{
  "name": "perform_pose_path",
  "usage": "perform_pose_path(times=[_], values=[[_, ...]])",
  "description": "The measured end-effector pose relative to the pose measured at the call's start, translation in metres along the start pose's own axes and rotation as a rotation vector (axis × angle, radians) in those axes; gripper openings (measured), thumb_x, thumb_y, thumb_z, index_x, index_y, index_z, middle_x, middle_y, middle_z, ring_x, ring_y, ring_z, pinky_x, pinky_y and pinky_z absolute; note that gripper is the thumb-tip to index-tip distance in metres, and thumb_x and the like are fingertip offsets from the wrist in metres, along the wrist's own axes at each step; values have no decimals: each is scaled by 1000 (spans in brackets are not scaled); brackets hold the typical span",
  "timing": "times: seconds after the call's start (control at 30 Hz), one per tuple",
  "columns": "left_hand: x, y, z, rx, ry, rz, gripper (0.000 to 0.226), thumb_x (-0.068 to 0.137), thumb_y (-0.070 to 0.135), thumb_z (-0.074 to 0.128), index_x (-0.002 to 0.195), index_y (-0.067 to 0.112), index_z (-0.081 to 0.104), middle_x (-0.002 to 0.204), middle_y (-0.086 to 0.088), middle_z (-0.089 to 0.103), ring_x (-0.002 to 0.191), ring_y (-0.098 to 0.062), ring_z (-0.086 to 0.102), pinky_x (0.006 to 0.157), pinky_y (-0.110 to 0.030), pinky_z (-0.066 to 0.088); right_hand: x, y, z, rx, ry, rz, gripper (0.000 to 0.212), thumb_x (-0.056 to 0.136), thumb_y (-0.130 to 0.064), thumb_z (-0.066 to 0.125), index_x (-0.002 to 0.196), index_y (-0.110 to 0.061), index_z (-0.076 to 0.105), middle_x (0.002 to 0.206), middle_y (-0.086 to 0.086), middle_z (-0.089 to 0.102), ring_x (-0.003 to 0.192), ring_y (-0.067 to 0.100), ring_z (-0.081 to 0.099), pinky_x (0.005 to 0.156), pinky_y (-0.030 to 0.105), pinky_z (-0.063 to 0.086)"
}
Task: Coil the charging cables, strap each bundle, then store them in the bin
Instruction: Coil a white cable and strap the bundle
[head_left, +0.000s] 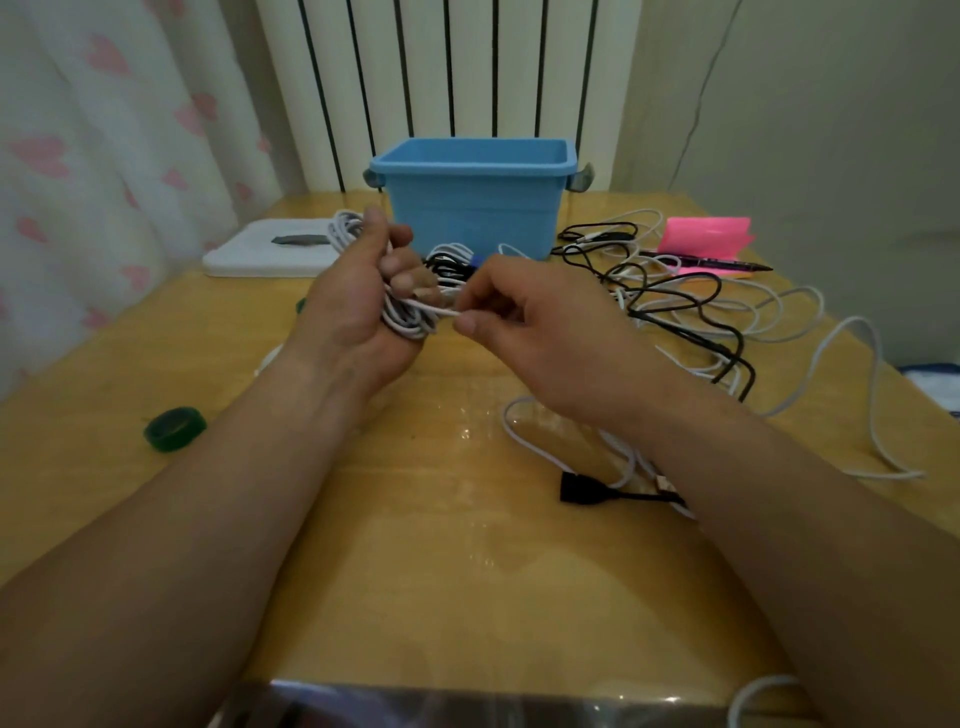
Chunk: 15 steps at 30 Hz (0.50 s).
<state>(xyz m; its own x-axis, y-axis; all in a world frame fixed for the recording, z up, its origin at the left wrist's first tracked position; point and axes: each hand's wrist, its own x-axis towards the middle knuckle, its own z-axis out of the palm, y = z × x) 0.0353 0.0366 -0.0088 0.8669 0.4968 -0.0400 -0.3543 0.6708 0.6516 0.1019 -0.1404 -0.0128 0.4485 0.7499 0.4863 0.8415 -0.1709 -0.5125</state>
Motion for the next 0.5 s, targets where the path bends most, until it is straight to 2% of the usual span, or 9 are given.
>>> perform_pose_path(times=[0.1, 0.17, 0.27, 0.33, 0.4, 0.5], values=[[-1, 15, -8, -24, -18, 1, 41, 111, 52, 47, 87, 20, 57, 55, 8, 34, 42, -3, 33, 44, -17, 28, -1, 10, -11, -89, -67, 52, 17, 97, -43, 72, 92, -27, 69, 79, -12, 63, 77, 4, 58, 65, 29, 44], [-2, 25, -14, 36, -13, -13, 42, 109, 56, 49, 87, 21, 58, 54, 8, 34, 40, -3, 31, 42, -17, 25, 1, 18, -20, -78, -40, 98, 22, 98, -46, 71, 88, -27, 68, 77, -12, 62, 76, 3, 57, 64, 30, 40], [-7, 21, -15, 361, -87, -86, 43, 102, 63, 59, 93, 21, 60, 57, 9, 35, 40, -4, 33, 39, -18, 28, 4, 22, -25, -23, 0, 139, 19, 98, -44, 71, 90, -27, 71, 80, -11, 66, 79, 6, 59, 66, 32, 44], [-12, 10, -9, 596, -190, -142, 48, 93, 67, 65, 99, 19, 61, 60, 6, 36, 41, -6, 32, 38, -19, 27, 4, 19, -23, -3, 18, 149, 11, 100, -37, 69, 98, -28, 74, 87, -12, 69, 84, 6, 62, 70, 32, 47], [-17, -1, -2, 778, -311, -187, 53, 88, 68, 69, 101, 17, 63, 65, 2, 37, 43, -7, 30, 40, -19, 27, 3, 17, -23, -8, 42, 157, 7, 99, -32, 69, 103, -28, 72, 88, -14, 67, 82, 2, 61, 68, 28, 45], [-21, -15, 3, 949, -436, -213, 44, 90, 57, 72, 103, 15, 63, 70, -2, 42, 47, -9, 31, 40, -19, 29, 2, 15, -27, -48, 23, 180, 19, 94, -29, 72, 113, -30, 67, 87, -15, 61, 78, 1, 56, 61, 24, 37]])
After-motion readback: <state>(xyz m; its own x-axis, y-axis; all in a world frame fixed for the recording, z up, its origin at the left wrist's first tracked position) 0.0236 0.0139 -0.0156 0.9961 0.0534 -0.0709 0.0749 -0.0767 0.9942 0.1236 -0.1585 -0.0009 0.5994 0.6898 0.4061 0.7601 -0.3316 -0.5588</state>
